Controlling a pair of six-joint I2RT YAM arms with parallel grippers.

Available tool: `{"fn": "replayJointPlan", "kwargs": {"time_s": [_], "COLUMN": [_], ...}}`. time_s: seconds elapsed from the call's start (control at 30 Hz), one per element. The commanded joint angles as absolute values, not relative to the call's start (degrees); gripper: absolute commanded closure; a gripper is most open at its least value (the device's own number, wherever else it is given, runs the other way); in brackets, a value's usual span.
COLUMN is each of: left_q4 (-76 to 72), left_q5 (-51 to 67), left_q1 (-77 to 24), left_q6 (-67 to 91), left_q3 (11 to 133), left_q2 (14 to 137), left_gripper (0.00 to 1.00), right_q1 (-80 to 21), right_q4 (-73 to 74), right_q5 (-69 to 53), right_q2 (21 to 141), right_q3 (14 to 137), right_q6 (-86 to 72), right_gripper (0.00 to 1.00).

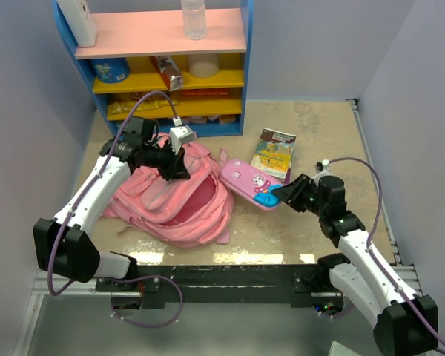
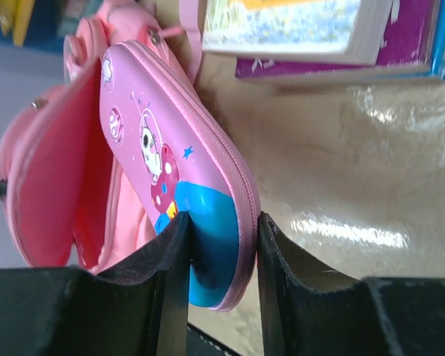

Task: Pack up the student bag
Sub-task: Pick up the stationery from the center of the board, then place the stationery in the student bag.

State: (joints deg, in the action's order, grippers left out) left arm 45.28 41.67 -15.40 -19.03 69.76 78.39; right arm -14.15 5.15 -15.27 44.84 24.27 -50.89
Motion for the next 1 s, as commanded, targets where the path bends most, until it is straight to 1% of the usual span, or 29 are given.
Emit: {"fn": "replayJointPlan", "kwargs": {"time_s": [0.0,0.17,0.53,0.67,0.77,0.87,0.97], "left_q4": [39.20,38.94,40.25,40.25,39.90,39.73,39.81], "left_q5": [45.35,46.41,46.06,46.14,46.49,46.58,46.76], "left_q1": [-15.47,-15.47,-15.47,-15.47,-15.47,-15.47,-15.47], "left_q6": [-18.81,-18.37,-20.21,-20.39,-20.13,-19.95,-19.78], "left_q3": [73.30,73.48,72.77,72.51,72.33,72.33,72.51], "left_q2": [77.34,78.05,78.05,78.13,78.22,78.40,78.31], "left_gripper": [1.00,1.00,1.00,1.00,1.00,1.00,1.00], "right_q1": [-14.24,-14.59,-14.68,-15.20,-16.78,-21.61,-29.33], "right_q4": [10.99,13.79,13.97,14.15,13.36,12.39,10.99], "right_q5": [-23.37,-25.23,-26.80,-27.86,-27.86,-25.50,-22.16], "right_q2": [42.71,45.00,47.02,48.51,49.04,51.06,54.31], "right_q3": [26.72,30.31,37.70,37.97,37.71,38.32,39.11], "right_q6": [-46.67,-44.13,-43.60,-43.33,-43.68,-44.12,-44.82], "right_gripper": [1.00,1.00,1.00,1.00,1.00,1.00,1.00]}}
